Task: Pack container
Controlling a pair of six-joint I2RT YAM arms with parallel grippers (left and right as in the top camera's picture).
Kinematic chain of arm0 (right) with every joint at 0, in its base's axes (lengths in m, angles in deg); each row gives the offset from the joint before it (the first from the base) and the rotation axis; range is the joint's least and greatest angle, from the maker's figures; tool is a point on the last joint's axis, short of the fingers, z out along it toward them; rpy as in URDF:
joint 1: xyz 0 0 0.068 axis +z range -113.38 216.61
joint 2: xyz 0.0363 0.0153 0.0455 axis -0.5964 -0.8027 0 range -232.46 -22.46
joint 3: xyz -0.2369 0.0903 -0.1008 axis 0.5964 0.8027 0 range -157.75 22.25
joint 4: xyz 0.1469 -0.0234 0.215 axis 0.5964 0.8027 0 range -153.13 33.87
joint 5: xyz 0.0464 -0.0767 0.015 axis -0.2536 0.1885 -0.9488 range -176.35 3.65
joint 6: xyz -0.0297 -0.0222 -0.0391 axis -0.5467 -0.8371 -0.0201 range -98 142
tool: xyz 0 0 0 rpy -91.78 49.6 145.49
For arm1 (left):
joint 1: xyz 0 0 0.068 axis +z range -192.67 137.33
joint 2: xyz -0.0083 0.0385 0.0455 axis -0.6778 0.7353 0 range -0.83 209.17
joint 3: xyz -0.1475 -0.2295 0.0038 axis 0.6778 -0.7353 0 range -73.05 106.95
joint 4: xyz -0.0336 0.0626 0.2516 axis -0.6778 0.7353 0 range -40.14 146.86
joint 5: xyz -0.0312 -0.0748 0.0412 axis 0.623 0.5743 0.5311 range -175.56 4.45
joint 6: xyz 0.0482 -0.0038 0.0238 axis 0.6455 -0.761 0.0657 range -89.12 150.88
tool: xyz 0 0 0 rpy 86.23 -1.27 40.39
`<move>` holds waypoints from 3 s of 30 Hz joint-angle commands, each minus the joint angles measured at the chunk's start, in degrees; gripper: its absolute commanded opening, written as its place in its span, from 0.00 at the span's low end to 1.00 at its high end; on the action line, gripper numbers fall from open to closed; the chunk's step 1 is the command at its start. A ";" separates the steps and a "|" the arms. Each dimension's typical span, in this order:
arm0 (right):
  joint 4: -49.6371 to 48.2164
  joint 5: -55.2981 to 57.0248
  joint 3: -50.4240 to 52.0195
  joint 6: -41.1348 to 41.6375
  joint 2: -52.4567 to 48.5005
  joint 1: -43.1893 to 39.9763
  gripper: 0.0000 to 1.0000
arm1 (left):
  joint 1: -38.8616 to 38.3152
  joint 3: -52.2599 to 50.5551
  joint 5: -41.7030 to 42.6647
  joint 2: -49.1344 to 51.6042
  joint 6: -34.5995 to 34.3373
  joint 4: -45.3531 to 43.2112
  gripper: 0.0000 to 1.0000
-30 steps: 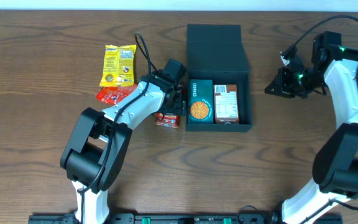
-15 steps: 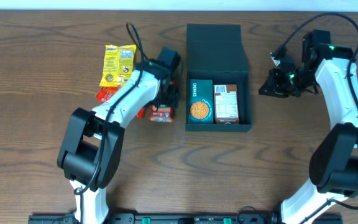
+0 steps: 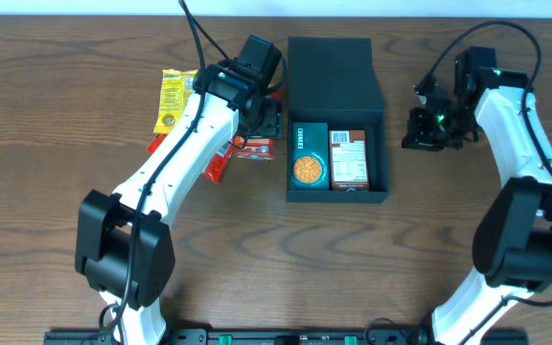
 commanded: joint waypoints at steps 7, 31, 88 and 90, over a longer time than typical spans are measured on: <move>-1.42 -8.61 0.24 1.66 -9.18 0.98 0.01 | -2.91 1.22 5.62 -1.81 -1.64 -3.15 0.72; -11.50 -9.22 0.22 6.60 -10.58 10.27 0.02 | -4.42 1.05 2.29 -1.79 -0.74 -1.77 0.72; -3.98 0.24 -10.38 5.68 12.41 0.37 0.02 | -7.76 -6.01 -7.26 4.20 -7.61 -5.03 0.72; -3.80 0.24 -10.38 5.68 12.41 0.39 0.02 | -7.72 -6.01 -8.46 4.20 -7.69 -5.05 0.72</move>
